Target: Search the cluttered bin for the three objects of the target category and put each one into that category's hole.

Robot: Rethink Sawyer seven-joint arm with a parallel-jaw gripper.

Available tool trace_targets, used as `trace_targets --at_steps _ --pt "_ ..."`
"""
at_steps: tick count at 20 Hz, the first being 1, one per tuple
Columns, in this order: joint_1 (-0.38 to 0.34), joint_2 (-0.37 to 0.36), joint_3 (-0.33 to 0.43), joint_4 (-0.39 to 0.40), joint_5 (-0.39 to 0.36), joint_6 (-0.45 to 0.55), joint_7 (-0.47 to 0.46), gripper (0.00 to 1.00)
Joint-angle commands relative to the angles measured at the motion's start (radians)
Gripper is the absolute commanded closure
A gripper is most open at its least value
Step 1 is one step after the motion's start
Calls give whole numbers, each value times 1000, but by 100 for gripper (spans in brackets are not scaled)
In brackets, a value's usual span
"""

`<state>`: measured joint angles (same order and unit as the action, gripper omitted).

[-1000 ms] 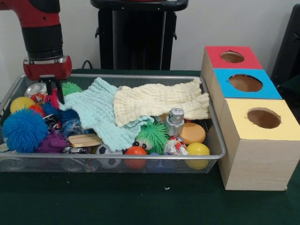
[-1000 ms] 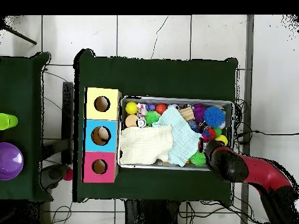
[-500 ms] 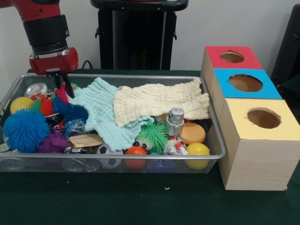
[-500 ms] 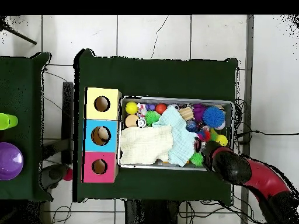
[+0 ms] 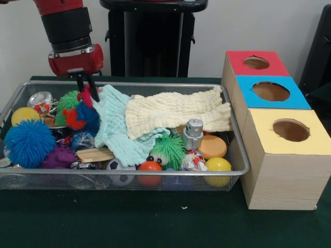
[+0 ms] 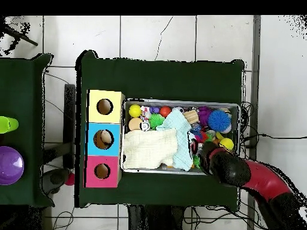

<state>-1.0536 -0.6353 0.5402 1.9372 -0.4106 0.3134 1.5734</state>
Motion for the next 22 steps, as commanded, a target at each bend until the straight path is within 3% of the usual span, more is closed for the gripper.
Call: trace_targets --at_steps 1,22 --pt "90 -105 6 35 105 42 186 100" --pt "239 -251 -54 144 302 -2 257 100"
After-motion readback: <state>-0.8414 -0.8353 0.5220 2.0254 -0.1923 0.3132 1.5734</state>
